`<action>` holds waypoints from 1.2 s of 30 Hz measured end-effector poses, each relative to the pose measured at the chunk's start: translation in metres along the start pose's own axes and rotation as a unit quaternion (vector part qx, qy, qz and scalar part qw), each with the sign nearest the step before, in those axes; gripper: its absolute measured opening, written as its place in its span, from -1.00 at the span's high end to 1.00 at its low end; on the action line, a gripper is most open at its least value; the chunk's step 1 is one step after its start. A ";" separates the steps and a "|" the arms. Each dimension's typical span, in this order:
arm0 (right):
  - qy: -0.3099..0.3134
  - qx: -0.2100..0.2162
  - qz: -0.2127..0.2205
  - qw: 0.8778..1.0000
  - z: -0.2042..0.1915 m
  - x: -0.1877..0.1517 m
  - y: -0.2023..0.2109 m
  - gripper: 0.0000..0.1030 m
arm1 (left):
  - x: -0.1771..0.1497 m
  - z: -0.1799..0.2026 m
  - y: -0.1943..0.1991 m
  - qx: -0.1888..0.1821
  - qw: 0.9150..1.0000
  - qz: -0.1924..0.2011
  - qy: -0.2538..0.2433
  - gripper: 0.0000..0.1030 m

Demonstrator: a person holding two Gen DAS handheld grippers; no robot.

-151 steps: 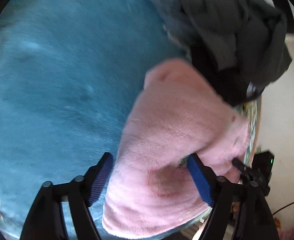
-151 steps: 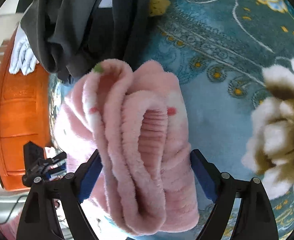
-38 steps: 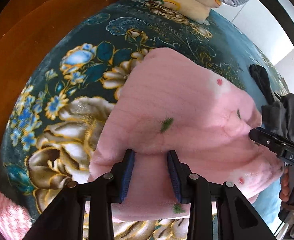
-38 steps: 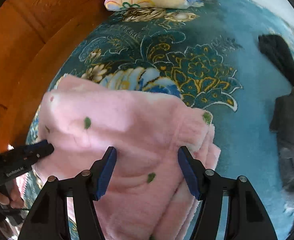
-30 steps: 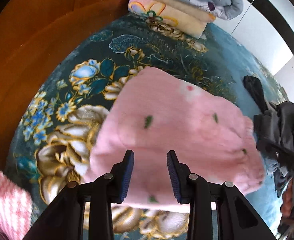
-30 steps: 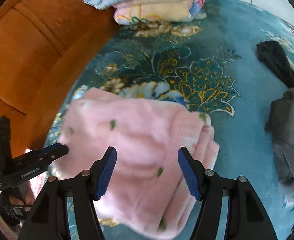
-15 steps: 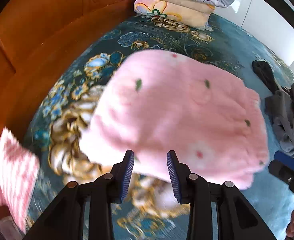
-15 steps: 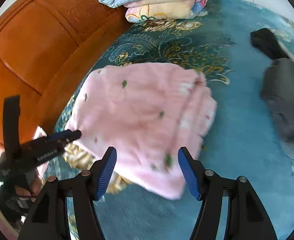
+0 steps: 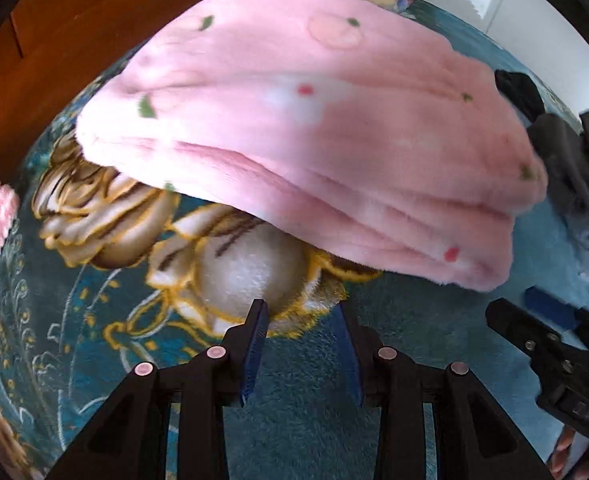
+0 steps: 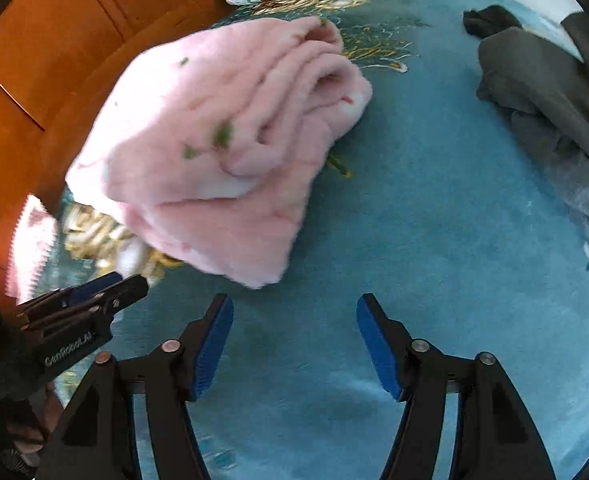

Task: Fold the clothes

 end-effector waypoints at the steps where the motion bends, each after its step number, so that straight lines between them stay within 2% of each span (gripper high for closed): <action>1: 0.002 -0.005 0.004 1.000 0.002 -0.001 -0.002 -0.70 | 0.001 0.001 -0.001 0.002 1.000 0.013 -0.004 0.10; 4: 0.019 -0.023 0.014 0.999 0.003 -0.001 -0.006 -0.71 | 0.003 0.002 -0.003 0.008 0.999 0.038 -0.001 -0.05; 10: 0.049 -0.047 0.033 0.997 0.001 0.001 -0.008 -0.71 | 0.006 -0.006 -0.009 0.016 0.998 0.062 0.021 -0.37; 15: 0.064 -0.058 0.044 0.995 -0.002 -0.001 -0.010 -0.73 | 0.007 -0.010 -0.012 0.026 0.996 0.080 0.028 -0.49; 18: 0.065 -0.062 0.052 0.995 -0.003 -0.001 -0.010 -0.75 | 0.008 -0.018 -0.015 0.041 0.994 0.087 0.048 -0.75; 19: 0.066 -0.062 0.053 0.994 -0.004 -0.001 -0.010 -0.77 | 0.009 -0.021 -0.017 0.049 0.993 0.088 0.056 -0.94; 20: 0.067 -0.063 0.055 0.994 -0.005 -0.001 -0.011 -0.87 | 0.010 -0.024 -0.019 0.053 0.993 0.088 0.060 -1.00; 27: 0.073 -0.067 0.067 0.993 -0.009 -0.001 -0.011 -0.94 | 0.012 -0.027 -0.025 0.061 0.992 0.095 0.065 -1.00; 36: 0.071 -0.091 0.074 0.991 -0.010 -0.001 -0.005 -0.94 | -0.006 -0.015 -0.012 0.062 0.992 0.099 0.055 -1.00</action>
Point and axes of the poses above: each gripper's, at about its wrist camera, not at the fingertips, and y roughly against the way its jaws point, z to its right, x to its top, the point moved 10 cm from there along -y, roughly the way its jaws point, and after that the axes turned 13 degrees about y, right-handed, at the moved point
